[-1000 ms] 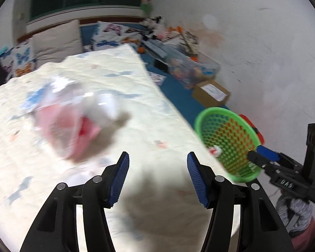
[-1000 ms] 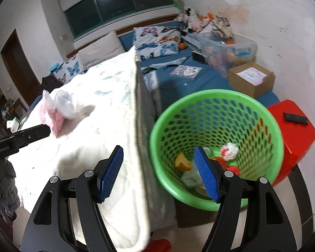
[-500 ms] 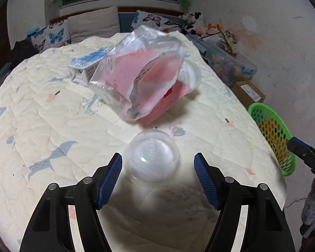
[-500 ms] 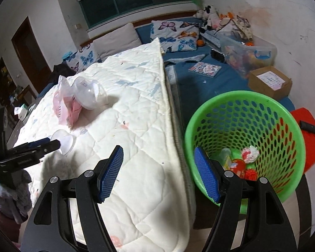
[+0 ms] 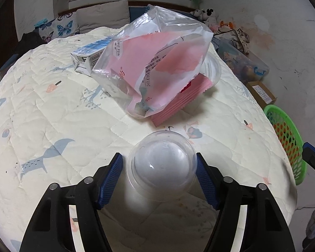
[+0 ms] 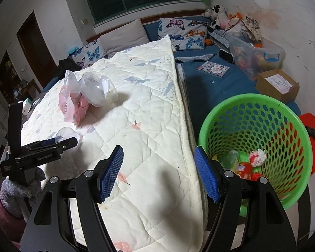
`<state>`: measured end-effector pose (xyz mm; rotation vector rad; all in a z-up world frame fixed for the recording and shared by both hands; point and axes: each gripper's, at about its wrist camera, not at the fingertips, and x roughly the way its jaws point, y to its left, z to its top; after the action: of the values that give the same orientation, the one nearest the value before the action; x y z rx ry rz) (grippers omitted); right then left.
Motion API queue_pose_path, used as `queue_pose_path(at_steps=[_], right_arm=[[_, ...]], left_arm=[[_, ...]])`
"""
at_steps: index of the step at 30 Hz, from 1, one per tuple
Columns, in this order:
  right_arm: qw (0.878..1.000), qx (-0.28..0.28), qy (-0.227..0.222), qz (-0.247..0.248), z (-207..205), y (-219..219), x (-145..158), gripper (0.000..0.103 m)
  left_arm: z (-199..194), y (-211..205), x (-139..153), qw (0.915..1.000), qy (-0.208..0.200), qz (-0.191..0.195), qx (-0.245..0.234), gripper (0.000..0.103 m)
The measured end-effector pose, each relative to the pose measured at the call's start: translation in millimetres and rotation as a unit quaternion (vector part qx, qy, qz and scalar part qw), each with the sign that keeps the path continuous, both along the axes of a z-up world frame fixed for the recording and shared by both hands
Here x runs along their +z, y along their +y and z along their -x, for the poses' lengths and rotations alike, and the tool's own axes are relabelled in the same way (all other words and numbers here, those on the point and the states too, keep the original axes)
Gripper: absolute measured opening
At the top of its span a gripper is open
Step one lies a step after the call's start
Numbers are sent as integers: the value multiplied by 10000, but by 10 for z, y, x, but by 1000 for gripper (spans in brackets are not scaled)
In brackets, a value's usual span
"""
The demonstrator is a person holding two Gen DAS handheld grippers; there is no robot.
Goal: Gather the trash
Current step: 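Grasp the clear plastic lid with the left tool while the right tool grasps the clear bag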
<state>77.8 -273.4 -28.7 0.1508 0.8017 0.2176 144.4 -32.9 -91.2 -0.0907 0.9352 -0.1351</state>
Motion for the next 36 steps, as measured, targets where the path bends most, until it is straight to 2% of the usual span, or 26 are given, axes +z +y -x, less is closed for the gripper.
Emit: queue_pose_path(at_steps=[12, 27, 36], right_arm=[[9992, 388, -122, 22, -131, 287, 170, 70], [9895, 1374, -453, -46, -555, 1252, 445, 70], [9871, 1504, -545, -76, -887, 1637, 501, 63]], left_arm=[[135, 239, 197, 9996, -214, 167, 62, 62], [464, 808, 479, 9966, -559, 260, 549, 62], [533, 990, 474, 9954, -599, 340, 663, 62]])
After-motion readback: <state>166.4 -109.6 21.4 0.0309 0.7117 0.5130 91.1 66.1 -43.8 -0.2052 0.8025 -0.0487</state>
